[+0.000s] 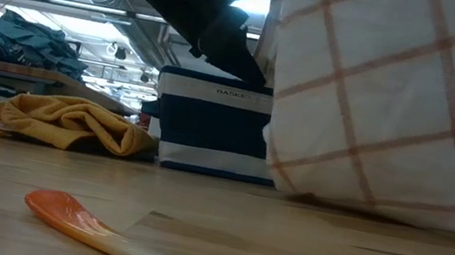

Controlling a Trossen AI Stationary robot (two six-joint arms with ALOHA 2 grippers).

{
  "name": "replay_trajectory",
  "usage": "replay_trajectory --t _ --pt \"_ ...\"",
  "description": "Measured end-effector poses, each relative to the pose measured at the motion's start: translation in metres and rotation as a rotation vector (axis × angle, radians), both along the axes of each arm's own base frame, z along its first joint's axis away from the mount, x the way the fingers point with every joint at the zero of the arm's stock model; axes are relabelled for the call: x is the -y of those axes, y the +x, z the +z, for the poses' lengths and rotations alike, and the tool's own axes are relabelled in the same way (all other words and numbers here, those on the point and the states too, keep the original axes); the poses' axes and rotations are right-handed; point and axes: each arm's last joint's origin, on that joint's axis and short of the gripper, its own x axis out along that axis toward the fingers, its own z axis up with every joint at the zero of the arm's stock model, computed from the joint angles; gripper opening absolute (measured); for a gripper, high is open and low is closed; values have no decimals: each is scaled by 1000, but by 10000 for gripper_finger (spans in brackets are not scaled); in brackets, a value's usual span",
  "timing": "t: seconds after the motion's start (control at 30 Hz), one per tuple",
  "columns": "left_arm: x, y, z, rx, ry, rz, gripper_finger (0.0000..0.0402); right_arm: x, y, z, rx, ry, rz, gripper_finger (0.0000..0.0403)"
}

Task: Fold towel
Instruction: Fold the white pattern towel

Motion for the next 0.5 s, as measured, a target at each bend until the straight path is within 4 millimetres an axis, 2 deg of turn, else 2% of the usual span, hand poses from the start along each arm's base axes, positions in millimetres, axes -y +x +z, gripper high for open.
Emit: replay_trajectory --t 0.33,0.5 --pt "6 -1 0 -8 8 -23 141 0 0 -1 -5 -3 0 1" --pt "3 1 2 9 32 -27 96 0 0 -1 -5 -3 0 1"
